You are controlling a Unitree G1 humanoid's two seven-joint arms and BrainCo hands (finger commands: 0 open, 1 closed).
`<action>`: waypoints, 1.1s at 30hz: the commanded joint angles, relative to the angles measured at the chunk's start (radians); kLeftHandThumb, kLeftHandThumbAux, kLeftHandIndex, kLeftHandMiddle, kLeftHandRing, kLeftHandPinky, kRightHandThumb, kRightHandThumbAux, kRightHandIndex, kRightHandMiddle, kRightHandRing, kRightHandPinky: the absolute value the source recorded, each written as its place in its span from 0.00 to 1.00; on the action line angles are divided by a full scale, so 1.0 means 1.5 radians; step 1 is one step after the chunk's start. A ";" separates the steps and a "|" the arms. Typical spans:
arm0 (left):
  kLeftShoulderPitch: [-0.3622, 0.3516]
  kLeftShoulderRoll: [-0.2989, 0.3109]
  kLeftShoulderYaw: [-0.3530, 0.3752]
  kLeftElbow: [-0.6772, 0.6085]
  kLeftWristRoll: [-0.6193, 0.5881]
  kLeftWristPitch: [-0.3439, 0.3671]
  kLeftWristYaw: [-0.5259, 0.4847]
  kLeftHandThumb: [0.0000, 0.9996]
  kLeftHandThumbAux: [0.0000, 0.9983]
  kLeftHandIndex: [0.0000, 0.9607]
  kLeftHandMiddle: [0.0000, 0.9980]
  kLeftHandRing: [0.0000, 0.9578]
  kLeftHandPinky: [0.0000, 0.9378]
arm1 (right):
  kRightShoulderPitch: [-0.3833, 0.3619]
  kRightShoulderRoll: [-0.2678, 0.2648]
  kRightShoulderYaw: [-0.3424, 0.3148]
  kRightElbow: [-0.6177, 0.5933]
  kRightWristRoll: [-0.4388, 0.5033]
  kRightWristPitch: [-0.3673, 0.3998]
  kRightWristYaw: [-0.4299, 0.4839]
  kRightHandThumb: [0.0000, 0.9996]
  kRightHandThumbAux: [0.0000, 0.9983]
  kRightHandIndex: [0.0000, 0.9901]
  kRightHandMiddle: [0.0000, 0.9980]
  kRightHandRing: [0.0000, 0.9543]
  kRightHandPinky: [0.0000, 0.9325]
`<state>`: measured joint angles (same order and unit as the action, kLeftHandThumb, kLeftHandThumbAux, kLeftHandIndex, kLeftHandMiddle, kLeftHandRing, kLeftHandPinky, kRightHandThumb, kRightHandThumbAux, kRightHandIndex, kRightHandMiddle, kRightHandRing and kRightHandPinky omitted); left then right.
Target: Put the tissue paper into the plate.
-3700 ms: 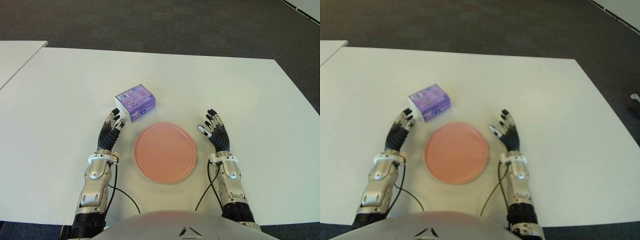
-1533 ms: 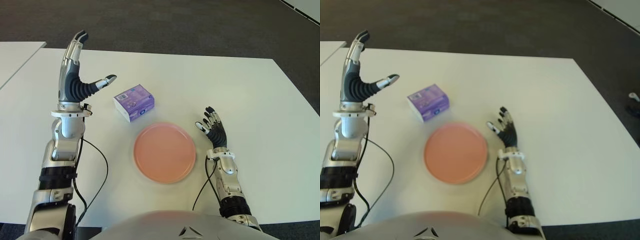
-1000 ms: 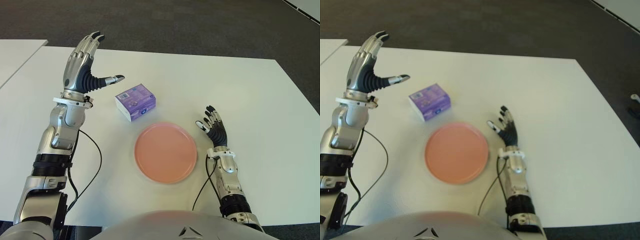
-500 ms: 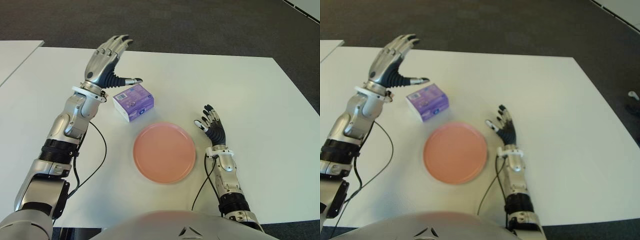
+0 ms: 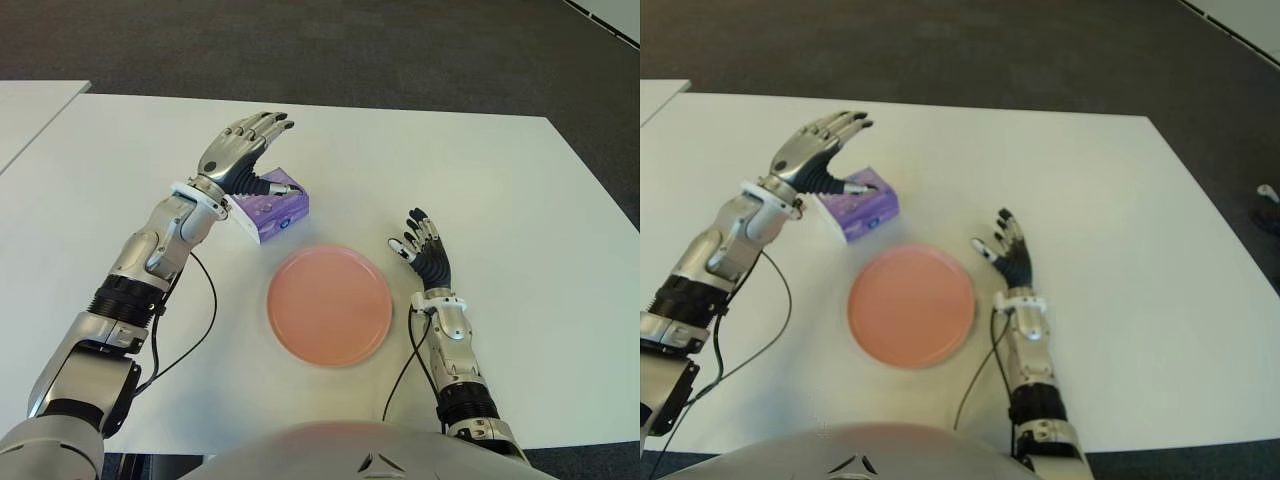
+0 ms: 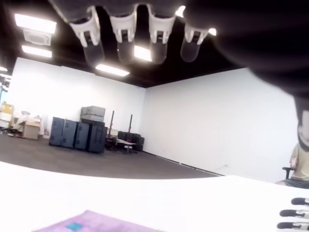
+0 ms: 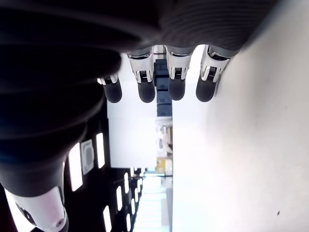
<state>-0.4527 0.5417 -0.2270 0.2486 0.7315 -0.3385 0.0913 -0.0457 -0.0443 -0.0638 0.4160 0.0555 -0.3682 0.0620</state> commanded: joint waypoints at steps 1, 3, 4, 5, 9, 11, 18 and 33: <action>0.002 0.006 -0.019 0.014 -0.013 -0.018 -0.033 0.07 0.38 0.00 0.00 0.00 0.00 | 0.031 0.006 0.000 0.041 0.001 0.034 0.003 0.01 0.74 0.00 0.00 0.00 0.00; 0.001 0.004 -0.023 0.016 -0.022 -0.023 -0.049 0.07 0.39 0.00 0.00 0.00 0.00 | 0.030 0.006 -0.001 0.042 0.002 0.036 0.003 0.01 0.73 0.00 0.00 0.00 0.00; 0.001 0.004 -0.025 0.017 -0.025 -0.025 -0.053 0.07 0.39 0.00 0.00 0.00 0.00 | 0.030 0.006 -0.001 0.042 0.002 0.037 0.003 0.01 0.73 0.00 0.00 0.00 0.00; -0.001 0.001 -0.031 0.020 -0.027 -0.024 -0.063 0.07 0.39 0.00 0.00 0.00 0.00 | 0.029 0.006 -0.002 0.046 0.003 0.036 0.003 0.01 0.73 0.00 0.00 0.00 0.00; -0.013 -0.018 -0.057 0.051 -0.007 -0.012 -0.072 0.07 0.40 0.00 0.00 0.00 0.00 | 0.027 0.005 -0.002 0.051 0.002 0.028 0.004 0.01 0.74 0.00 0.00 0.00 0.00; -0.015 -0.016 -0.063 0.054 0.000 -0.006 -0.076 0.07 0.40 0.00 0.00 0.00 0.00 | 0.027 0.006 -0.002 0.050 0.002 0.030 0.005 0.00 0.74 0.00 0.00 0.00 0.00; -0.020 -0.010 -0.084 0.056 0.036 0.029 -0.080 0.04 0.38 0.00 0.00 0.00 0.00 | 0.030 0.005 -0.001 0.042 0.004 0.036 0.009 0.00 0.75 0.00 0.00 0.00 0.00; -0.023 -0.005 -0.138 0.069 0.153 0.130 -0.070 0.00 0.34 0.00 0.00 0.00 0.00 | 0.035 0.000 -0.003 0.047 0.004 0.024 0.013 0.00 0.75 0.00 0.00 0.00 0.00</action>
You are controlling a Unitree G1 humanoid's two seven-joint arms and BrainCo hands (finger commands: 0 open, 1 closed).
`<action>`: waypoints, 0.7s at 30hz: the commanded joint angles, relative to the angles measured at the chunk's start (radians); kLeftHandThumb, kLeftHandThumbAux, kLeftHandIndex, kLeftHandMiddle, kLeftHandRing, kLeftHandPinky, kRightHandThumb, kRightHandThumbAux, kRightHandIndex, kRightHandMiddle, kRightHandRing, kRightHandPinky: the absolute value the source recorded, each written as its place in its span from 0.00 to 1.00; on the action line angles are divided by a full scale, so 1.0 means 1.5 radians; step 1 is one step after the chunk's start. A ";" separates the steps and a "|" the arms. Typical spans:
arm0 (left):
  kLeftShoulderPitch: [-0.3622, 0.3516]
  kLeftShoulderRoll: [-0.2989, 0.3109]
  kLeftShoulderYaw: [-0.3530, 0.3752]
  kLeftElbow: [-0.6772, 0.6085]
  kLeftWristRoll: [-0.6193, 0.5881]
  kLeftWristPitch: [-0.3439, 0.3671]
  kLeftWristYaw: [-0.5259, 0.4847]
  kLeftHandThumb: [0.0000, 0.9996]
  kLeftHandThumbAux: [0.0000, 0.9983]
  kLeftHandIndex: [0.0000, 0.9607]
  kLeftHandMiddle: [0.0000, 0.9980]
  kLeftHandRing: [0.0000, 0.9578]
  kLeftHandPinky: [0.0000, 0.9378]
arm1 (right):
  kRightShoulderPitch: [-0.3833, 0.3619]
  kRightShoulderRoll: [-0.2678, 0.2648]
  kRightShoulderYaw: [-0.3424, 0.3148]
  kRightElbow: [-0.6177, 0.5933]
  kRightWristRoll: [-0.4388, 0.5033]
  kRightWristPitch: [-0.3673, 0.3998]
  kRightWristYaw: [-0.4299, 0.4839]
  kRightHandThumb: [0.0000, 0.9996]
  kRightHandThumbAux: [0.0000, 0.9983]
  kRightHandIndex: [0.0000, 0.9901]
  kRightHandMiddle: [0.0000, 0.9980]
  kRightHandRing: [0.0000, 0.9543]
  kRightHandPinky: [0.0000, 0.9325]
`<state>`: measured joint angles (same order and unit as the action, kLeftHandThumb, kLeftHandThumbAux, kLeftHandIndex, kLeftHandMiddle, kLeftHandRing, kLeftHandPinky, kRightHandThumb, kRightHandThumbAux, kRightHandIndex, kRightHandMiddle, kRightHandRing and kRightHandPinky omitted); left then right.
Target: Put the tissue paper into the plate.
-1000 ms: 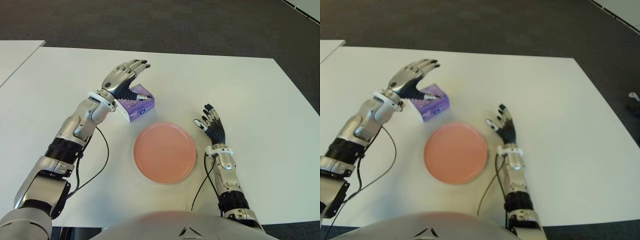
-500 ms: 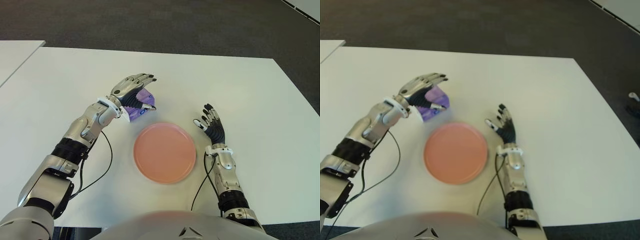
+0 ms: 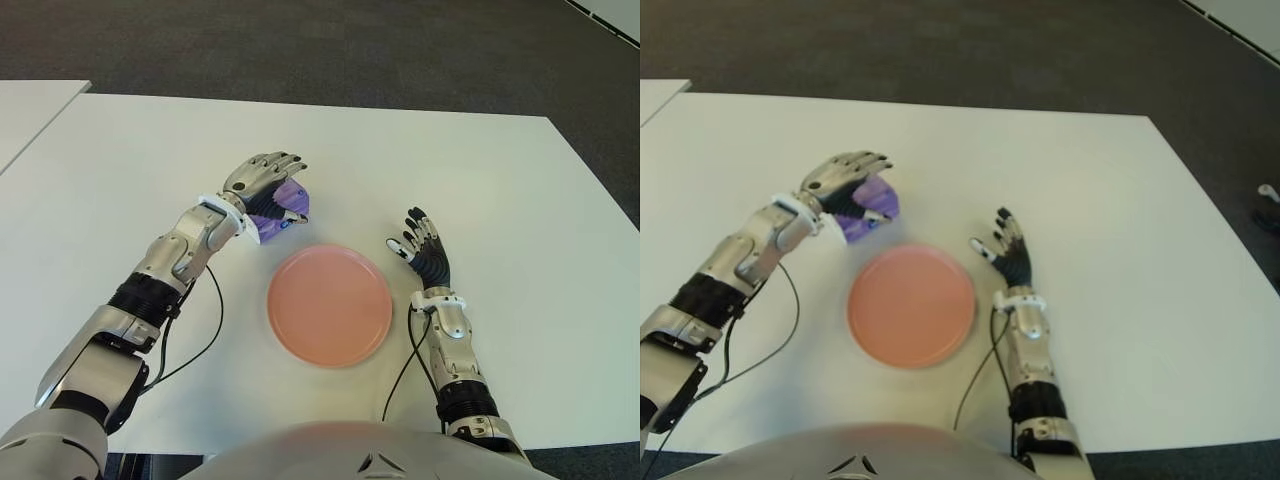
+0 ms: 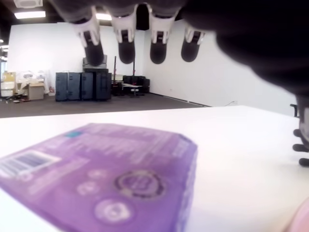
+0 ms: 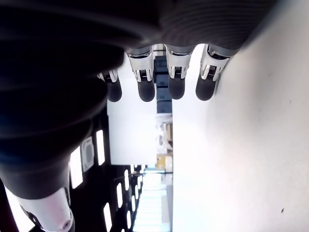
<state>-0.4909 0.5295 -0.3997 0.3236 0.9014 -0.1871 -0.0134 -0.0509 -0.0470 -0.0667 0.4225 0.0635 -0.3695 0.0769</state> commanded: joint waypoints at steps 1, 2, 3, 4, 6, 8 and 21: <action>0.002 0.003 -0.027 0.021 0.048 0.035 0.005 0.00 0.33 0.00 0.00 0.00 0.00 | 0.039 0.001 0.000 0.043 -0.002 0.023 0.004 0.00 0.75 0.00 0.00 0.00 0.00; 0.001 0.003 -0.030 0.023 0.054 0.041 0.009 0.00 0.33 0.00 0.00 0.00 0.00 | 0.039 0.001 0.000 0.043 -0.002 0.022 0.005 0.00 0.75 0.00 0.00 0.00 0.00; 0.001 0.003 -0.032 0.024 0.058 0.044 0.011 0.00 0.33 0.00 0.00 0.00 0.00 | 0.039 0.001 0.000 0.044 -0.002 0.021 0.005 0.00 0.75 0.00 0.00 0.00 0.00; -0.001 0.002 -0.037 0.030 0.072 0.052 0.025 0.00 0.33 0.00 0.00 0.00 0.00 | 0.039 0.000 0.000 0.046 -0.002 0.017 0.007 0.00 0.75 0.00 0.00 0.00 0.00; -0.005 0.001 -0.048 0.044 0.098 0.067 0.055 0.00 0.33 0.00 0.00 0.00 0.00 | 0.038 -0.002 0.001 0.053 0.000 0.005 0.013 0.00 0.76 0.00 0.00 0.00 0.00; -0.010 -0.001 -0.058 0.058 0.121 0.081 0.083 0.00 0.33 0.00 0.00 0.00 0.00 | 0.037 -0.004 0.001 0.058 0.001 -0.003 0.019 0.00 0.77 0.00 0.00 0.00 0.00; -0.036 -0.008 -0.088 0.128 0.187 0.150 0.238 0.00 0.33 0.00 0.00 0.00 0.00 | 0.040 -0.003 -0.004 0.057 0.008 0.007 0.030 0.00 0.79 0.00 0.00 0.00 0.00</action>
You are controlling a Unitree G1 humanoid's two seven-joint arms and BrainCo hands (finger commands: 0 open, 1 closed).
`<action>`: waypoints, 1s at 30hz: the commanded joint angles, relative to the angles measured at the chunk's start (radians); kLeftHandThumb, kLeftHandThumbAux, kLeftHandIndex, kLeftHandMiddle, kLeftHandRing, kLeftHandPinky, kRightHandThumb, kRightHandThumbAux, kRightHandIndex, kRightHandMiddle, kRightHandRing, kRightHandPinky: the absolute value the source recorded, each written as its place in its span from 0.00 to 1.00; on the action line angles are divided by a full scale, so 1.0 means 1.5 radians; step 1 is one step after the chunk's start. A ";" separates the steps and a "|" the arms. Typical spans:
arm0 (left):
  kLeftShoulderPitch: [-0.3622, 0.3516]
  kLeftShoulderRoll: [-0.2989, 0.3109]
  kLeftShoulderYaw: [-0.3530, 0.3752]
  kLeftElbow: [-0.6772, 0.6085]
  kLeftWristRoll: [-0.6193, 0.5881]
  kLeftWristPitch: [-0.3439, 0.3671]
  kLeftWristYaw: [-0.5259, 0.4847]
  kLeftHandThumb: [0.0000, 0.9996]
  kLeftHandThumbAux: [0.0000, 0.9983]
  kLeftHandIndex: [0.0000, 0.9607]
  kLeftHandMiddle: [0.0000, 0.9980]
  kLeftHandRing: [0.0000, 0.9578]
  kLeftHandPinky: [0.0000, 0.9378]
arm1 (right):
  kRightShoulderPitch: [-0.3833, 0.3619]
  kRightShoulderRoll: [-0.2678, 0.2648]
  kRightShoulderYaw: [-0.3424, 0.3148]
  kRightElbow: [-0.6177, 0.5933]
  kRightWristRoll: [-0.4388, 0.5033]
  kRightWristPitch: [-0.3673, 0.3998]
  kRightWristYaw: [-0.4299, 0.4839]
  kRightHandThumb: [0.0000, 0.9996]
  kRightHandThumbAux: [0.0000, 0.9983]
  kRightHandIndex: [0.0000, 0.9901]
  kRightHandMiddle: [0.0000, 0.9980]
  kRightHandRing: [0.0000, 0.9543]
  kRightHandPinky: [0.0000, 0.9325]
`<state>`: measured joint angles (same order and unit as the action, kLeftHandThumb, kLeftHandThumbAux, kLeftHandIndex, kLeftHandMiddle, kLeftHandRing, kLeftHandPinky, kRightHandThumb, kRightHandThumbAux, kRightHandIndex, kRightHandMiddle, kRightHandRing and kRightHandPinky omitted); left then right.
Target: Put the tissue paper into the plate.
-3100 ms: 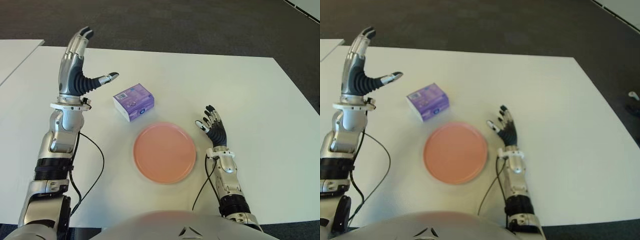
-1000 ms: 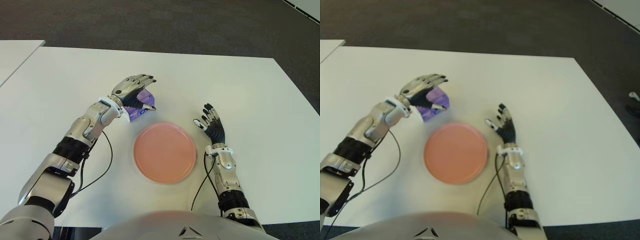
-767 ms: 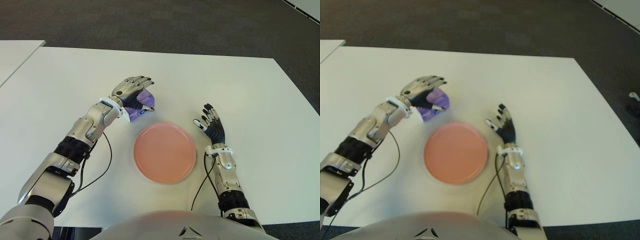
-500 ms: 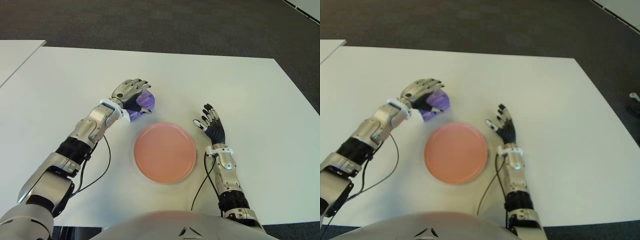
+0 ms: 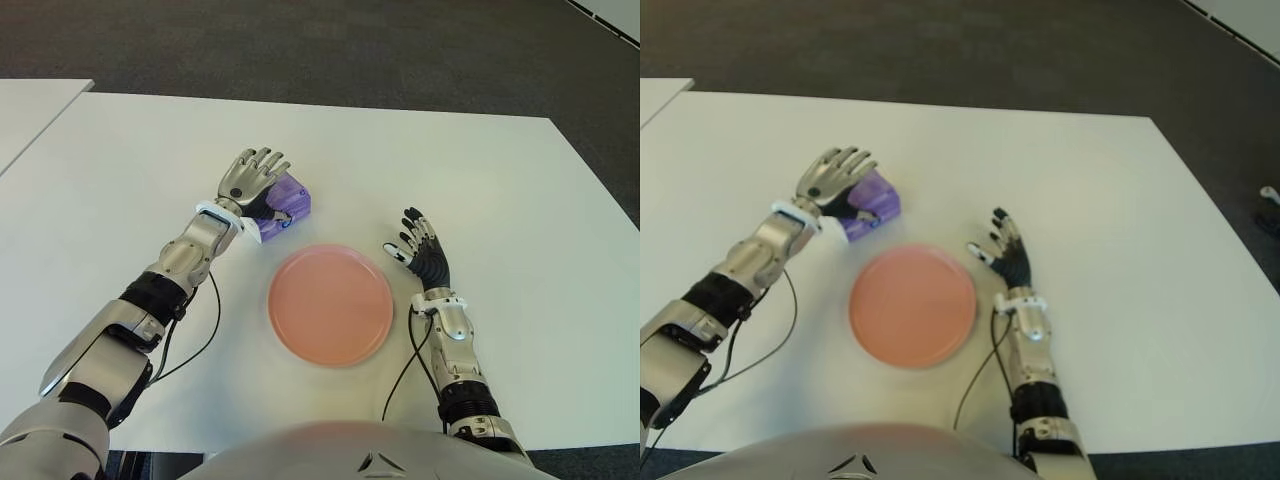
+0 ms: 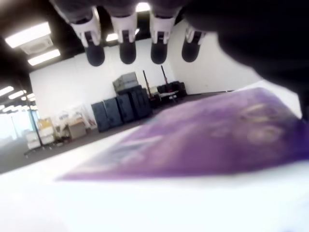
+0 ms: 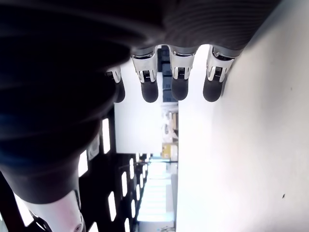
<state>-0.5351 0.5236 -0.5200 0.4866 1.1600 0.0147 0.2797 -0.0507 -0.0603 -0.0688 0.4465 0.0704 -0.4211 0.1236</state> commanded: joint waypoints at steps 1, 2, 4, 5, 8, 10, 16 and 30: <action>-0.007 -0.004 -0.008 0.021 0.014 0.018 0.054 0.00 0.33 0.00 0.00 0.00 0.00 | 0.041 0.006 -0.003 0.039 0.003 0.045 -0.003 0.00 0.79 0.00 0.00 0.00 0.00; -0.007 -0.004 -0.006 0.021 0.014 0.022 0.067 0.00 0.32 0.00 0.00 0.00 0.00 | 0.041 0.007 -0.003 0.037 0.003 0.050 -0.006 0.00 0.78 0.00 0.00 0.00 0.00; -0.005 -0.002 -0.004 0.018 0.013 0.028 0.082 0.00 0.32 0.00 0.00 0.00 0.00 | 0.042 0.007 -0.004 0.035 0.003 0.054 -0.009 0.00 0.78 0.00 0.00 0.00 0.00; -0.005 -0.001 -0.004 0.017 0.012 0.030 0.086 0.00 0.32 0.00 0.00 0.00 0.00 | 0.042 0.007 -0.004 0.035 0.003 0.055 -0.009 0.00 0.78 0.00 0.00 0.00 0.00; 0.000 0.001 -0.003 0.008 0.011 0.037 0.090 0.00 0.32 0.00 0.00 0.00 0.00 | 0.042 0.007 -0.005 0.037 0.004 0.056 -0.009 0.00 0.77 0.00 0.00 0.00 0.00; 0.004 0.003 -0.002 -0.001 0.010 0.044 0.090 0.00 0.32 0.00 0.00 0.00 0.00 | 0.042 0.007 -0.005 0.039 0.004 0.053 -0.007 0.00 0.77 0.00 0.00 0.00 0.00; 0.017 0.006 0.000 -0.022 0.005 0.054 0.083 0.00 0.31 0.00 0.00 0.00 0.00 | 0.039 0.005 -0.004 0.049 0.004 0.034 0.001 0.00 0.78 0.00 0.00 0.00 0.00; 0.039 0.022 0.000 -0.065 -0.007 0.055 0.020 0.00 0.27 0.00 0.00 0.00 0.00 | 0.037 0.002 -0.005 0.061 0.004 0.029 0.013 0.00 0.77 0.00 0.00 0.00 0.00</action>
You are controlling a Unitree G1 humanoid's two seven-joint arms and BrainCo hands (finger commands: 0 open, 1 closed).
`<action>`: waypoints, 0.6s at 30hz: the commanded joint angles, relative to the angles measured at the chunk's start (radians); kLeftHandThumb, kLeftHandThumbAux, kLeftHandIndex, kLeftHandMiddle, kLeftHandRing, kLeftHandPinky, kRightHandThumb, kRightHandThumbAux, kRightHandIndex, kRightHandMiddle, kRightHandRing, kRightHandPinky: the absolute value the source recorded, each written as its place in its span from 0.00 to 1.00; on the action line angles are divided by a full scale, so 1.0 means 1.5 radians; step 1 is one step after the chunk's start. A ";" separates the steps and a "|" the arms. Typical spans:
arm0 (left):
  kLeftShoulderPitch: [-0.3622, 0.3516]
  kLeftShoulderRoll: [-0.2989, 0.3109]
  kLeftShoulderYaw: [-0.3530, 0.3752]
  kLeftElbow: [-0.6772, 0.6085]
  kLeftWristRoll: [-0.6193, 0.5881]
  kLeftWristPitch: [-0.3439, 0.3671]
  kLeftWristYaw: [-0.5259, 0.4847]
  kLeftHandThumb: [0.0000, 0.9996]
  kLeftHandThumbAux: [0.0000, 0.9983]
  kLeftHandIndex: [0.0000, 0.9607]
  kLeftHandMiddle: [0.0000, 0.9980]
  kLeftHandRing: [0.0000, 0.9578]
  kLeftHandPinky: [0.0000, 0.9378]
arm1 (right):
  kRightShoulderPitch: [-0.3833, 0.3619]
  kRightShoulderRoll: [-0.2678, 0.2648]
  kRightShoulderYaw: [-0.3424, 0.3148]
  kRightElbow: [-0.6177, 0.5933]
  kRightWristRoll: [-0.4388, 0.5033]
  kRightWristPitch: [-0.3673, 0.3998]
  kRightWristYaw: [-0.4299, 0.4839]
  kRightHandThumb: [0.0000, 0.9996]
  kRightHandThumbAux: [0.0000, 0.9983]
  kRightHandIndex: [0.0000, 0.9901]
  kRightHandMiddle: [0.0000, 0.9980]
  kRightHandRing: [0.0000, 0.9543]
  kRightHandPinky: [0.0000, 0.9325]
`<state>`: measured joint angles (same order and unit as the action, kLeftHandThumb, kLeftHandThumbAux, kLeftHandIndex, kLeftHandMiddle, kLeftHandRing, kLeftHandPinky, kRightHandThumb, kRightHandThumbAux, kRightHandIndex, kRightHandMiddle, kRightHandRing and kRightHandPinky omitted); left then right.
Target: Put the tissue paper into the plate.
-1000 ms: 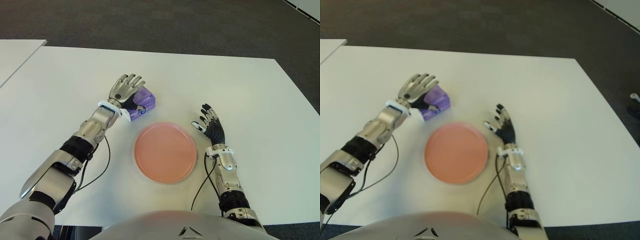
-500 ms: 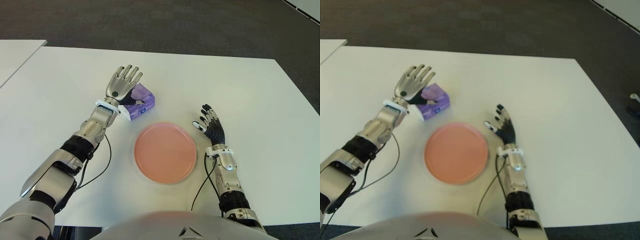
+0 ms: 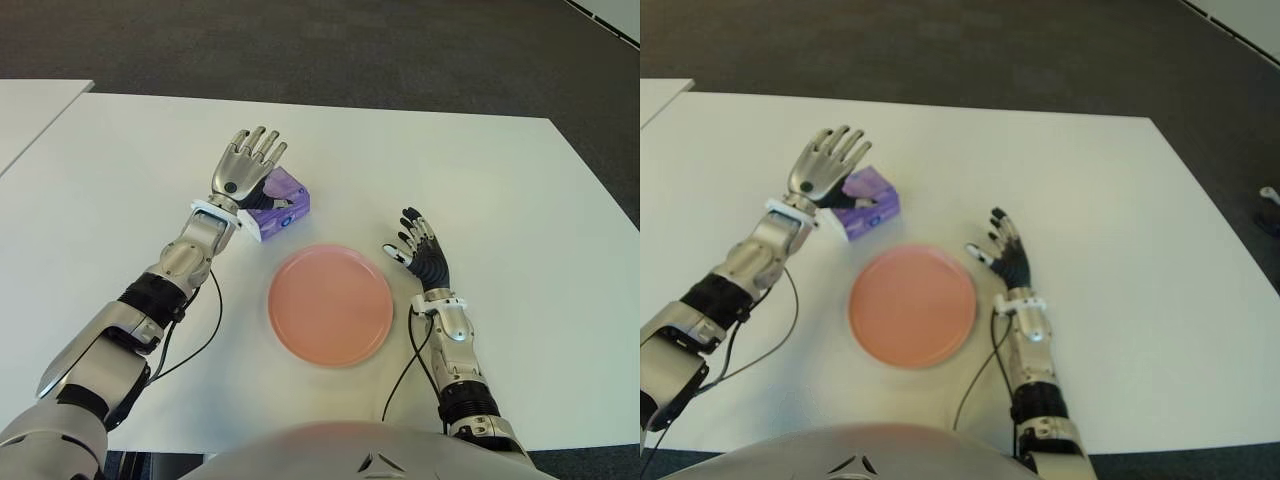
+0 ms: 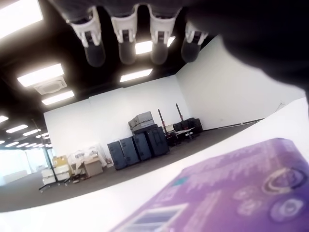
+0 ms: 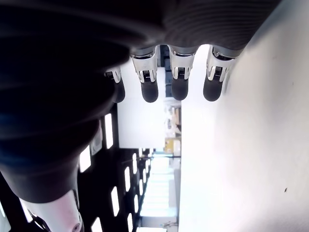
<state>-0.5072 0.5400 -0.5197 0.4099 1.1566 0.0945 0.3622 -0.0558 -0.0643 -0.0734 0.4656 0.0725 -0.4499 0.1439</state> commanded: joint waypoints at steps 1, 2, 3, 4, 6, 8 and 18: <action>0.023 0.012 -0.001 -0.019 -0.005 0.002 -0.040 0.00 0.27 0.00 0.00 0.00 0.00 | 0.041 0.005 -0.002 0.048 0.003 0.048 -0.001 0.00 0.77 0.00 0.00 0.00 0.00; 0.025 0.013 0.000 -0.022 -0.005 0.002 -0.045 0.00 0.27 0.00 0.00 0.00 0.00 | 0.041 0.005 -0.002 0.048 0.003 0.048 -0.001 0.00 0.77 0.00 0.00 0.00 0.00; 0.027 0.014 0.000 -0.026 -0.004 0.002 -0.049 0.00 0.27 0.00 0.00 0.00 0.00 | 0.040 0.005 -0.002 0.049 0.003 0.046 -0.001 0.00 0.77 0.00 0.00 0.00 0.00; 0.028 0.015 0.001 -0.029 -0.004 0.002 -0.052 0.00 0.27 0.00 0.00 0.00 0.00 | 0.040 0.005 -0.002 0.049 0.002 0.044 -0.001 0.00 0.77 0.00 0.00 0.00 0.00; 0.031 0.017 0.002 -0.036 -0.004 0.001 -0.058 0.00 0.27 0.00 0.00 0.00 0.00 | 0.040 0.005 -0.002 0.051 0.002 0.039 0.000 0.00 0.77 0.00 0.00 0.00 0.00; 0.034 0.019 0.003 -0.043 -0.005 -0.002 -0.065 0.00 0.27 0.00 0.00 0.00 0.00 | 0.039 0.004 -0.001 0.056 0.000 0.029 0.001 0.00 0.77 0.00 0.00 0.00 0.00; 0.060 0.034 0.009 -0.100 -0.027 -0.013 -0.137 0.00 0.30 0.00 0.00 0.00 0.00 | 0.041 0.003 0.001 0.054 -0.002 0.026 0.001 0.00 0.77 0.00 0.00 0.00 0.00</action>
<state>-0.4441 0.5798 -0.5108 0.2855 1.1298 0.0817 0.2080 -0.0567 -0.0645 -0.0709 0.4713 0.0686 -0.4611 0.1428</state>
